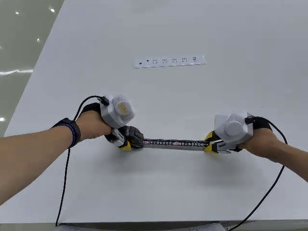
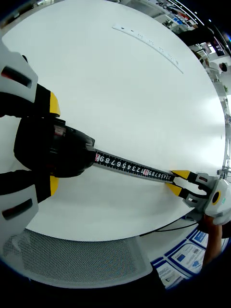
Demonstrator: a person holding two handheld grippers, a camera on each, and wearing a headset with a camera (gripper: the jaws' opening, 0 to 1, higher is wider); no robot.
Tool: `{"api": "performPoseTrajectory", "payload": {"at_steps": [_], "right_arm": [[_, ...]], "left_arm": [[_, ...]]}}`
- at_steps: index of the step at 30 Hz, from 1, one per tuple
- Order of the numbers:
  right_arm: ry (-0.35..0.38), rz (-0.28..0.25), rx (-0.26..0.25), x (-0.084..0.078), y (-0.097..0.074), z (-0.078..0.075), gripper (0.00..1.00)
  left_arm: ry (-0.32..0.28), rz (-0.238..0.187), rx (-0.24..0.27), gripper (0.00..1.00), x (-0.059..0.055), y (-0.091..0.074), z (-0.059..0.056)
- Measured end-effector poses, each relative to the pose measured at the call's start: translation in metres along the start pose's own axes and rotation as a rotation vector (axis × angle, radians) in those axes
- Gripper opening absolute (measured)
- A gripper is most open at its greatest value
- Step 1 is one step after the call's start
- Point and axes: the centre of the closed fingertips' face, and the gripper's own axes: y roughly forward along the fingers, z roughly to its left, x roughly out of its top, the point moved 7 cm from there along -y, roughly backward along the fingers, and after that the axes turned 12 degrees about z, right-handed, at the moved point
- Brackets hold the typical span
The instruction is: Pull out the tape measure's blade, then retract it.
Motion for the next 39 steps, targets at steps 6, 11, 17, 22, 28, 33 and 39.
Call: {"api": "performPoseTrajectory", "payload": {"at_steps": [6, 11, 17, 22, 28, 33, 39], "right_arm": [[0.008, 0.001, -0.002, -0.006, -0.002, 0.0, 0.13], [0.005, 0.006, -0.004, -0.008, -0.003, -0.001, 0.13], [0.011, 0.011, -0.006, -0.012, -0.005, -0.002, 0.13], [0.014, 0.011, -0.006, -0.013, -0.005, -0.002, 0.13], [0.024, 0.017, -0.008, -0.021, -0.008, -0.002, 0.13], [0.025, 0.03, -0.012, -0.029, -0.012, -0.003, 0.13], [0.034, 0.03, -0.011, -0.033, -0.013, -0.003, 0.14]], "left_arm": [[0.003, 0.002, 0.005, 0.4, 0.0, 0.002, 0.002], [0.001, 0.001, 0.005, 0.4, 0.0, 0.002, 0.001], [-0.001, -0.001, 0.003, 0.4, 0.0, 0.001, 0.001], [-0.001, -0.001, 0.003, 0.4, 0.0, 0.001, 0.001], [0.0, -0.003, 0.004, 0.4, 0.0, 0.002, 0.002], [-0.004, -0.008, 0.004, 0.4, 0.0, 0.005, 0.005], [-0.005, -0.011, 0.004, 0.4, 0.0, 0.005, 0.005]]}}
